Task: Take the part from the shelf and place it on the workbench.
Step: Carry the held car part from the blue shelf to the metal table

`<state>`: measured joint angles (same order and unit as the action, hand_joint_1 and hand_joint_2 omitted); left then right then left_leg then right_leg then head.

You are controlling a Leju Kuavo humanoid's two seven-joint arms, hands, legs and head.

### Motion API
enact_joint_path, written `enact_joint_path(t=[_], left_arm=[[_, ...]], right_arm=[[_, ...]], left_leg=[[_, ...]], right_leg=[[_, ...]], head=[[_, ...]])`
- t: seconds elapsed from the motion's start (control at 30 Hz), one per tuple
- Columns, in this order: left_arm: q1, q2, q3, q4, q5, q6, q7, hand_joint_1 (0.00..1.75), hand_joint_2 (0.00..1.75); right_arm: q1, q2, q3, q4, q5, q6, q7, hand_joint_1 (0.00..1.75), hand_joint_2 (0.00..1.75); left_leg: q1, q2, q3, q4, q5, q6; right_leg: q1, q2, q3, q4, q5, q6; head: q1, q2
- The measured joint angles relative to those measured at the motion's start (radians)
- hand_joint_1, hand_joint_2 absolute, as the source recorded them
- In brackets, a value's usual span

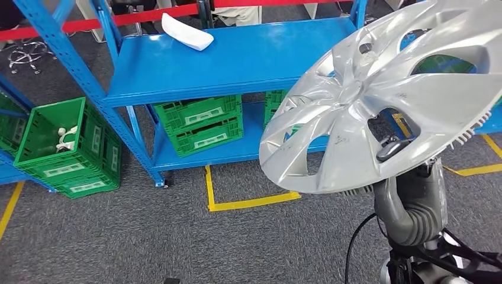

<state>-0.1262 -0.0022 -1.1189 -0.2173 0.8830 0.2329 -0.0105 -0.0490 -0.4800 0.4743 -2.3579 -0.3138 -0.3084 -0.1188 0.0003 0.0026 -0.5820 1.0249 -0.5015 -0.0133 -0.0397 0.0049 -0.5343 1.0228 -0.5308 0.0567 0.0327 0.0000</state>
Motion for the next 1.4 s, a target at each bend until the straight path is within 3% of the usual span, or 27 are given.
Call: enact_joint_path(t=[0.07, 0.13, 0.2, 0.23, 0.27, 0.33, 0.4, 0.43, 0.5, 0.57, 0.6, 0.7, 0.77, 0.83, 0.9, 0.93, 0.97, 1.03, 1.07, 1.1, 1.17, 1.23, 1.27, 1.3, 1.33, 1.37, 1.4], left_arm=[[0.000, 0.000, 0.000, 0.000, 0.000, 0.000, 0.000, 0.00, 1.75], [0.000, 0.000, 0.000, 0.000, 0.000, 0.000, 0.000, 0.00, 1.75], [0.000, 0.000, 0.000, 0.000, 0.000, 0.000, 0.000, 0.00, 1.75], [0.000, 0.000, 0.000, 0.000, 0.000, 0.000, 0.001, 0.00, 1.75], [0.000, 0.000, 0.000, 0.000, 0.000, 0.000, 0.001, 0.00, 1.75], [-0.001, 0.000, 0.000, 0.000, 0.000, -0.001, 0.001, 0.00, 1.75], [-0.003, 0.001, 0.000, 0.000, 0.000, -0.001, 0.000, 0.00, 1.75], [-0.004, 0.001, 0.000, 0.000, 0.000, -0.001, -0.001, 0.00, 1.75], [-0.006, 0.003, 0.000, 0.000, 0.000, -0.001, -0.003, 0.00, 1.75], [-0.005, 0.002, 0.000, 0.000, 0.000, -0.001, -0.001, 0.00, 1.75], [-0.004, 0.002, 0.000, 0.000, 0.000, -0.001, 0.000, 0.00, 1.75], [-0.003, 0.002, 0.000, 0.000, 0.000, -0.002, 0.001, 0.00, 1.75], [-0.001, 0.002, 0.000, 0.000, 0.000, -0.002, 0.002, 0.00, 1.75], [-0.001, 0.001, 0.000, 0.000, 0.000, -0.003, 0.002, 0.00, 1.75], [0.000, 0.001, 0.000, 0.000, 0.000, -0.003, 0.002, 0.00, 1.75], [0.000, 0.000, 0.000, 0.000, 0.000, -0.003, 0.002, 0.00, 1.75], [0.001, 0.000, 0.000, 0.000, 0.000, -0.003, 0.002, 0.00, 1.75], [0.002, 0.001, 0.000, 0.000, 0.001, -0.004, 0.002, 0.00, 1.75], [0.001, 0.001, 0.000, 0.000, 0.001, -0.004, 0.002, 0.00, 1.75], [0.000, 0.001, 0.000, 0.000, 0.002, -0.004, 0.002, 0.00, 1.75], [-0.001, 0.001, 0.000, 0.000, 0.002, -0.004, 0.002, 0.00, 1.75], [0.001, 0.002, 0.000, 0.000, 0.002, -0.004, 0.003, 0.00, 1.75], [0.002, 0.002, 0.000, 0.000, 0.002, -0.004, 0.003, 0.00, 1.75], [0.002, 0.002, 0.000, 0.000, 0.003, -0.004, 0.003, 0.00, 1.75], [0.002, 0.002, 0.000, 0.000, 0.003, -0.004, 0.003, 0.00, 1.75], [0.002, 0.002, 0.000, 0.000, 0.003, -0.004, 0.003, 0.00, 1.75], [0.002, 0.002, 0.000, 0.000, 0.003, -0.004, 0.003, 0.00, 1.75]], right_arm=[[-0.001, 0.000, -0.001, 0.002, 0.000, 0.000, 0.000, 1.75, 1.75], [-0.002, 0.000, -0.003, 0.002, 0.000, 0.000, 0.000, 1.75, 1.75], [-0.002, 0.001, -0.004, 0.003, 0.000, 0.000, 0.001, 1.75, 1.75], [-0.002, 0.001, -0.004, 0.003, 0.000, 0.000, 0.001, 1.75, 1.75], [-0.001, 0.001, -0.004, 0.004, 0.000, 0.000, 0.001, 1.75, 1.75], [-0.001, 0.001, -0.005, 0.004, 0.000, 0.000, 0.001, 1.75, 1.75], [0.000, 0.001, -0.006, 0.004, 0.000, 0.001, 0.001, 1.75, 1.75], [0.000, 0.001, -0.007, 0.004, 0.000, 0.002, 0.001, 1.75, 1.75], [0.001, 0.002, -0.009, 0.004, 0.000, 0.003, 0.001, 1.75, 1.75], [0.004, 0.002, -0.010, 0.004, 0.000, 0.005, 0.000, 1.75, 1.75], [0.007, 0.002, -0.010, 0.004, 0.000, 0.006, 0.000, 1.75, 1.75], [0.015, 0.001, -0.010, 0.006, -0.001, 0.009, 0.000, 1.75, 1.75], [0.017, 0.001, -0.010, 0.010, -0.002, 0.009, 0.000, 1.75, 1.75], [0.017, 0.001, -0.010, 0.013, -0.002, 0.010, 0.000, 1.75, 1.75], [0.015, 0.000, -0.010, 0.012, -0.002, 0.010, 0.000, 1.75, 1.75], [0.013, 0.000, -0.011, 0.012, -0.002, 0.010, 0.000, 1.75, 1.75], [0.012, 0.000, -0.012, 0.012, -0.001, 0.010, 0.000, 1.75, 1.75], [0.013, 0.000, -0.016, 0.011, -0.001, 0.009, 0.000, 1.75, 1.75], [0.015, 0.000, -0.018, 0.011, 0.000, 0.009, 0.000, 1.75, 1.75], [0.016, 0.000, -0.021, 0.011, 0.000, 0.008, 0.000, 1.75, 1.75], [0.017, 0.000, -0.025, 0.010, 0.000, 0.008, 0.000, 1.75, 1.75], [0.017, 0.000, -0.027, 0.010, 0.000, 0.008, 0.001, 1.75, 1.75], [0.017, 0.000, -0.027, 0.010, 0.000, 0.008, 0.001, 1.75, 1.75], [0.018, 0.000, -0.027, 0.010, 0.000, 0.007, 0.001, 1.75, 1.75], [0.018, 0.000, -0.027, 0.009, 0.000, 0.007, 0.001, 1.75, 1.75], [0.018, 0.000, -0.027, 0.009, 0.000, 0.007, 0.001, 1.75, 1.75], [0.018, 0.000, -0.028, 0.009, 0.000, 0.007, 0.001, 1.75, 1.75]], left_leg=[[0.004, 0.002, -0.013, 0.012, -0.012, -0.011], [0.008, 0.002, -0.040, 0.079, -0.089, -0.017], [0.008, 0.000, -0.066, 0.190, -0.185, -0.017], [0.007, -0.001, -0.068, 0.232, -0.206, -0.014], [0.006, -0.002, -0.058, 0.252, -0.203, -0.010], [0.000, -0.004, 0.003, 0.208, -0.145, 0.005], [-0.014, -0.005, 0.110, 0.074, -0.108, 0.028], [-0.019, -0.005, 0.156, 0.006, -0.111, 0.036], [-0.027, -0.007, 0.198, -0.072, -0.122, 0.043], [-0.023, -0.006, 0.186, -0.081, -0.105, 0.045], [-0.020, -0.004, 0.177, -0.084, -0.092, 0.049], [-0.018, 0.006, 0.144, -0.084, -0.061, 0.059], [-0.018, 0.017, 0.124, -0.081, -0.046, 0.058], [-0.018, 0.032, 0.105, -0.072, -0.037, 0.055], [-0.022, 0.052, 0.092, -0.060, -0.036, 0.050], [-0.025, 0.064, 0.085, -0.053, -0.037, 0.046], [-0.029, 0.077, 0.080, -0.047, -0.037, 0.043], [-0.034, 0.108, 0.075, -0.041, -0.039, 0.036], [-0.032, 0.101, 0.074, -0.036, -0.046, 0.031], [-0.029, 0.077, 0.068, -0.020, -0.063, 0.025], [-0.019, 0.011, 0.031, 0.072, -0.125, 0.013], [-0.011, -0.008, -0.027, 0.202, -0.187, 0.007], [-0.009, -0.008, -0.044, 0.238, -0.194, 0.005], [-0.006, -0.009, -0.043, 0.237, -0.181, 0.004], [-0.004, -0.016, -0.022, 0.196, -0.149, 0.005], [-0.001, -0.035, 0.011, 0.132, -0.111, 0.007], [0.003, -0.069, 0.043, 0.068, -0.082, 0.009]], right_leg=[[0.001, -0.005, -0.017, 0.002, 0.012, -0.020], [0.004, -0.010, -0.040, -0.001, 0.029, -0.044], [0.013, -0.013, -0.067, -0.001, 0.049, -0.059], [0.018, -0.014, -0.080, -0.001, 0.059, -0.062], [0.023, -0.014, -0.094, -0.001, 0.070, -0.064], [0.033, -0.015, -0.119, -0.001, 0.092, -0.066], [0.038, -0.015, -0.135, 0.000, 0.109, -0.065], [0.040, -0.016, -0.139, -0.001, 0.118, -0.062], [0.041, -0.018, -0.145, -0.005, 0.139, -0.053], [0.039, -0.016, -0.153, -0.008, 0.147, -0.042], [0.037, -0.014, -0.161, 0.010, 0.128, -0.036], [0.031, -0.010, -0.201, 0.175, 0.001, -0.016], [0.029, -0.010, -0.197, 0.255, -0.043, -0.009], [0.028, -0.018, -0.129, 0.191, -0.020, -0.008], [0.033, -0.057, -0.035, 0.051, 0.016, -0.014], [0.036, -0.076, -0.008, 0.001, 0.023, -0.021], [0.040, -0.088, 0.002, -0.026, 0.024, -0.030], [0.042, -0.071, -0.005, -0.034, 0.026, -0.048], [0.040, -0.057, -0.008, -0.036, 0.031, -0.055], [0.037, -0.045, -0.011, -0.039, 0.036, -0.062], [0.034, -0.022, -0.019, -0.042, 0.046, -0.073], [0.034, 0.003, -0.032, -0.039, 0.054, -0.075], [0.034, 0.016, -0.038, -0.037, 0.057, -0.073], [0.034, 0.029, -0.044, -0.034, 0.060, -0.071], [0.033, 0.041, -0.048, -0.031, 0.063, -0.068], [0.033, 0.052, -0.051, -0.029, 0.065, -0.065], [0.033, 0.063, -0.055, -0.026, 0.067, -0.061]], head=[[-0.010, 0.000], [-0.022, 0.000], [-0.035, 0.000], [-0.039, 0.000], [-0.042, 0.000], [-0.044, 0.000], [-0.044, 0.000], [-0.044, 0.000], [-0.043, 0.000], [-0.043, 0.000], [-0.041, 0.000], [-0.028, 0.000], [-0.023, 0.000], [-0.018, 0.000], [-0.011, 0.000], [-0.008, 0.000], [-0.007, 0.000], [-0.009, 0.000], [-0.011, 0.000], [-0.014, 0.000], [-0.025, 0.000], [-0.035, 0.000], [-0.037, 0.000], [-0.039, 0.000], [-0.041, 0.000], [-0.043, 0.000], [-0.044, 0.000]])
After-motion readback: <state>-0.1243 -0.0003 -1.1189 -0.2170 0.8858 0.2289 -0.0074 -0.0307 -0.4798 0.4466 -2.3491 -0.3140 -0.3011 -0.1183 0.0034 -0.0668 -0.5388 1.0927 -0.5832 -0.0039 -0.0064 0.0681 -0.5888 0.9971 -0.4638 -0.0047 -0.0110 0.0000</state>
